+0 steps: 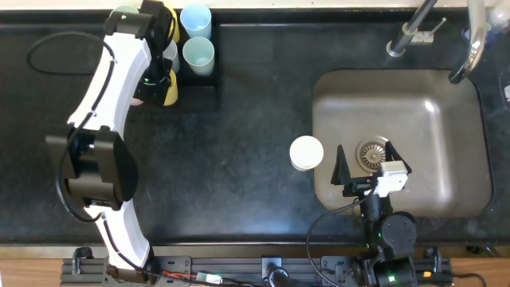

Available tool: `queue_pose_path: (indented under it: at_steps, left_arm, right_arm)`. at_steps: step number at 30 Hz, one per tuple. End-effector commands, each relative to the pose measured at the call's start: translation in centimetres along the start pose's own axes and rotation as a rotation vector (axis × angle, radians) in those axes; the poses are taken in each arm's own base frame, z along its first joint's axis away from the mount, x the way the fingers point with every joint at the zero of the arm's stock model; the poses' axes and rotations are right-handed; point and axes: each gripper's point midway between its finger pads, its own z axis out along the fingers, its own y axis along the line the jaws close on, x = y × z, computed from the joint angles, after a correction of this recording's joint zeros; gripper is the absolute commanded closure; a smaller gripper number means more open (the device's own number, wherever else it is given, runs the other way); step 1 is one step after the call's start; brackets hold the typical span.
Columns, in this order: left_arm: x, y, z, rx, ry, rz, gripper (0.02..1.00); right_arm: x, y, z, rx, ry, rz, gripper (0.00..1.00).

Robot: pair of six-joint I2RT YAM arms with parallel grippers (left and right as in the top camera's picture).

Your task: Store Cups

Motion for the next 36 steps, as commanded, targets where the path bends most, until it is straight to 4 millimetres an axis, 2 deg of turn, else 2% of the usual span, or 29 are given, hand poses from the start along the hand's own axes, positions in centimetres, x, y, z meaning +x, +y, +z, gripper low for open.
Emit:
queue_pose_path:
  at_steps: [1, 6, 10, 14, 18, 20, 23, 25, 26, 27, 28, 33, 35, 36]
  left_arm:
    - [-0.4, 0.1, 1.0, -0.029, -0.020, -0.022, 0.980]
    - [-0.4, 0.2, 1.0, -0.030, -0.019, -0.021, 0.943]
    - [-0.3, 0.2, 1.0, -0.030, -0.018, -0.021, 0.796]
    - [-0.4, 0.1, 0.9, -0.027, -0.019, -0.022, 0.748]
    - [-0.8, 0.1, -0.6, 0.012, -0.032, -0.029, 0.663]
    - [-1.5, 0.4, -2.9, 0.070, -0.047, -0.042, 0.612]
    - [-1.9, 1.5, -4.7, 0.125, -0.049, -0.054, 0.566]
    - [-2.2, 2.2, -5.8, 0.170, -0.057, -0.064, 0.485]
    - [-2.4, 2.7, -6.5, 0.211, -0.063, -0.069, 0.369]
    - [-2.6, 3.0, -7.2, 0.254, -0.070, -0.062, 0.174]
    - [-2.9, 3.1, -7.9, 0.295, -0.082, -0.044, 0.027]
    - [-4.9, 1.9, -14.9, 0.675, -0.282, 0.258, 0.018]
    - [-5.6, 1.9, -18.5, 0.812, -0.410, 0.394, 0.018]
    - [-6.2, 2.8, -21.7, 0.909, -0.531, 0.485, 0.018]
  right_arm:
    - [0.3, -0.1, 0.0, 0.002, -0.002, 0.000, 0.003]
    - [0.3, -0.1, 0.0, 0.002, -0.002, 0.000, 0.005]
    - [0.3, -0.1, 0.0, 0.002, -0.002, 0.000, 0.003]
    - [0.3, -0.1, 0.0, 0.002, -0.002, 0.000, 0.003]
    - [0.3, -0.1, 0.0, 0.002, -0.002, 0.000, 0.003]
    - [0.3, -0.1, 0.0, 0.002, -0.002, 0.000, 0.003]
    - [0.3, -0.1, 0.0, 0.002, -0.002, 0.000, 0.005]
    - [0.3, -0.1, 0.0, 0.002, -0.002, 0.000, 0.005]
    - [0.3, -0.1, 0.0, 0.002, -0.002, 0.000, 0.005]
    - [0.3, -0.1, 0.0, 0.002, -0.002, 0.000, 0.003]
    - [0.3, -0.1, 0.0, 0.002, -0.002, 0.000, 0.003]
    - [0.3, -0.1, 0.0, 0.002, -0.002, 0.000, 0.003]
    - [0.3, -0.1, 0.0, 0.002, -0.002, 0.000, 0.005]
    - [0.3, -0.1, 0.0, 0.002, -0.002, 0.000, 0.003]
